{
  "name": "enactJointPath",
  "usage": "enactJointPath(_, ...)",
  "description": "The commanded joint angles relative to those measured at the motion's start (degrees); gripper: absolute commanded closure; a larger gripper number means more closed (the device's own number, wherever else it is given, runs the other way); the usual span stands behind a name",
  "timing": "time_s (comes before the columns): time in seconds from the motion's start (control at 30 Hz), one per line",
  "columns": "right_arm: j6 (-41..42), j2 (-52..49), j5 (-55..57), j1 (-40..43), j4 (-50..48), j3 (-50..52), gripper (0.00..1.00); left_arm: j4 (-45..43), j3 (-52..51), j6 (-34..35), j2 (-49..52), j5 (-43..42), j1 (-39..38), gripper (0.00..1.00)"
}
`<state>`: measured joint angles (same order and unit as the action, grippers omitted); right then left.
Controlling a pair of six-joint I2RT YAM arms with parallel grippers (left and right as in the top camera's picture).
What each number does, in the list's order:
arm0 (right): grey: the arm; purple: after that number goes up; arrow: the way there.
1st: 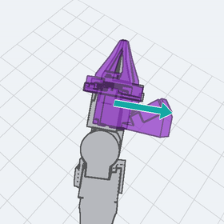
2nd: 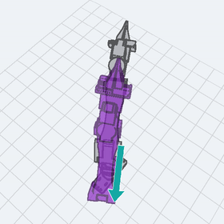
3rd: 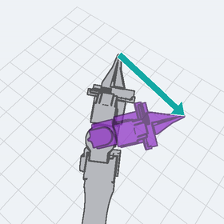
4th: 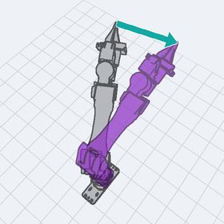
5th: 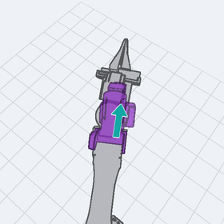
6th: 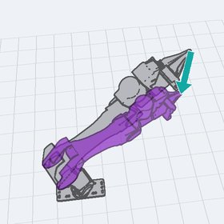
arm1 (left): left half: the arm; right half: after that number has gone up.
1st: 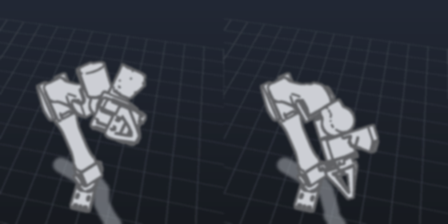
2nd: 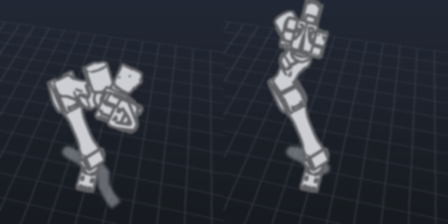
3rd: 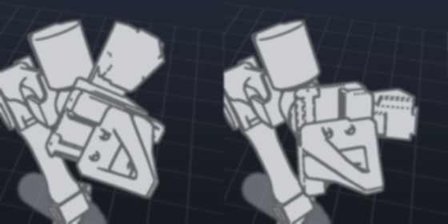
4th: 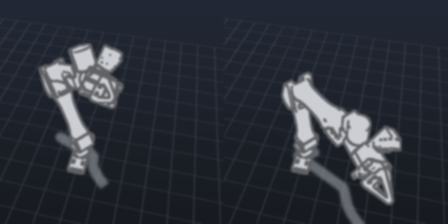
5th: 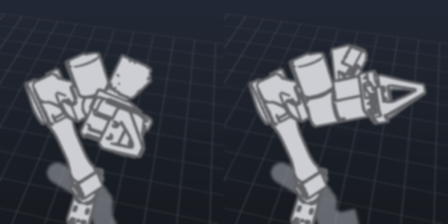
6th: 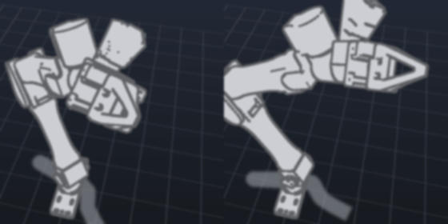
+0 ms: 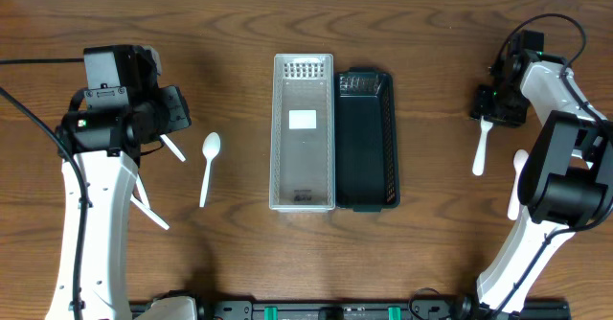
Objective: Pack container
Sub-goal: 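Move the right gripper to the white fork and grasp it, then carry the fork into the black caddy and release it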
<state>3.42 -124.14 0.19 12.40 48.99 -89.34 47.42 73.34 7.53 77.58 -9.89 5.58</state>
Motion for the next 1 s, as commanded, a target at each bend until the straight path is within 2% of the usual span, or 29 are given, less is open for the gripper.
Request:
enactJointPath(0.0,-0.07,-2.16,-1.09,0.28,0.07,0.98,0.56,0.20,1.09,0.46,-0.11,0.55,0.13,0.59)
enactJointPath(0.1,-0.07,-2.16,-1.07,0.28,0.07,0.98,0.62,0.22,1.09,0.46,-0.11,0.55,0.13,0.59)
enactJointPath(0.2,-0.09,-2.16,-1.09,0.28,0.09,0.98,0.72,0.20,1.09,0.46,-0.11,0.55,0.13,0.59)
enactJointPath(0.3,-0.09,-2.16,-1.09,0.28,0.09,0.98,0.78,0.20,1.09,0.46,-0.11,0.55,0.13,0.59)
enactJointPath(0.4,-0.07,-2.10,-1.09,0.26,0.33,0.92,0.90,0.20,1.09,0.46,-0.11,0.55,0.13,0.59)
enactJointPath(0.47,-0.07,-1.92,-1.09,0.24,1.25,0.44,0.93,0.26,1.09,0.46,-0.11,0.55,0.13,0.58)
enactJointPath(0.5,-0.07,-1.77,-1.09,0.15,1.90,0.00,0.94,0.31,1.09,0.46,-0.11,0.55,0.13,0.53)
enactJointPath(0.53,-0.07,-1.03,-1.09,-0.11,3.23,-0.94,0.95,0.33,1.09,0.46,-0.11,0.55,0.13,0.41)
enactJointPath(0.6,-0.07,0.20,-1.09,-0.63,4.76,-2.19,0.95,0.33,1.09,0.46,-0.11,0.55,0.13,0.36)
enactJointPath(0.83,0.13,9.49,-1.36,-7.39,13.44,-10.19,0.95,0.31,1.09,0.46,-0.11,0.55,0.13,0.33)
enactJointPath(0.97,4.81,14.34,-1.31,-15.26,16.06,-13.53,0.94,0.35,1.09,0.46,-0.11,0.52,0.13,0.33)
